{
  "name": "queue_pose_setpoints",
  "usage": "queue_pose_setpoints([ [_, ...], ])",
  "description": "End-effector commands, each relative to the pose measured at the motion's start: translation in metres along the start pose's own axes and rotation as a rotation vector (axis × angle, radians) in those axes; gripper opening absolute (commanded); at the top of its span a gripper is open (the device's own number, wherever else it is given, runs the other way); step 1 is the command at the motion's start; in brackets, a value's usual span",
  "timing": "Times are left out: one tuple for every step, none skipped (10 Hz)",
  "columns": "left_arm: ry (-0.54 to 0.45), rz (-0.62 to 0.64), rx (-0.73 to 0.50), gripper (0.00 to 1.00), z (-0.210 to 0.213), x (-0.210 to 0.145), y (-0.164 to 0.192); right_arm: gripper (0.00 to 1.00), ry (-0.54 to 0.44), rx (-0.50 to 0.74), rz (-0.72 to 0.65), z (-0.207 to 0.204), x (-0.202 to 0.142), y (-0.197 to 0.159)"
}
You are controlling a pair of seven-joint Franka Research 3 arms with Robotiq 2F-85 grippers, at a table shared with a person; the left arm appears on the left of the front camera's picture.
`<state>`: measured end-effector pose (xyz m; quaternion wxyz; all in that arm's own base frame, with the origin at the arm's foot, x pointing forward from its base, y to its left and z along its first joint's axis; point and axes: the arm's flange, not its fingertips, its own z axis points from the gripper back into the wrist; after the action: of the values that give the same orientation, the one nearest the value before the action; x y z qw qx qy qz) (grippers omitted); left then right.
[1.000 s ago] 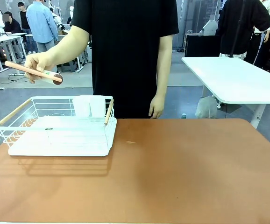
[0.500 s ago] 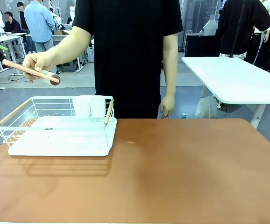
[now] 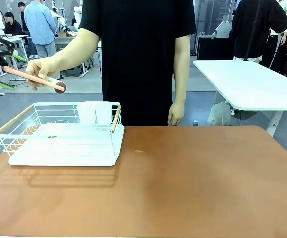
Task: Clean the table.
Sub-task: Pick up the Lint Roller when the human hands it over.
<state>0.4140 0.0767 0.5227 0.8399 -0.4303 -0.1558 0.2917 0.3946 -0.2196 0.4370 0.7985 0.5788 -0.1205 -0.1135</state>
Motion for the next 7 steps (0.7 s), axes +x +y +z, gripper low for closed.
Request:
queue_pose_setpoints([
  [-0.059, 0.031, -0.001, 1.0, -0.007, 0.0, 0.001, 1.0, 0.0, 0.018, 0.02, 0.0, 0.001, 0.002],
  [-0.066, 0.027, 0.001, 1.0, -0.01, 0.002, 0.001, 1.0, 0.0, 0.018, 0.02, 0.0, 0.001, 0.002],
  [-0.07, 0.025, 0.005, 1.0, -0.014, 0.003, 0.002, 1.0, 0.0, 0.018, 0.02, 0.0, 0.001, 0.002],
  [-0.065, 0.037, 0.005, 1.0, -0.018, 0.004, 0.004, 1.0, 0.0, 0.018, 0.02, 0.0, 0.001, 0.002],
  [-0.062, 0.041, 0.0, 1.0, -0.021, 0.003, 0.005, 1.0, 0.0, 0.018, 0.02, 0.0, 0.001, 0.002],
  [-0.064, 0.043, -0.001, 1.0, -0.024, 0.003, 0.006, 1.0, 0.0, 0.018, 0.02, 0.0, 0.001, 0.002],
  [-0.07, 0.047, 0.003, 1.0, -0.026, 0.004, 0.007, 1.0, 0.0, 0.018, 0.02, 0.0, 0.001, 0.002],
])
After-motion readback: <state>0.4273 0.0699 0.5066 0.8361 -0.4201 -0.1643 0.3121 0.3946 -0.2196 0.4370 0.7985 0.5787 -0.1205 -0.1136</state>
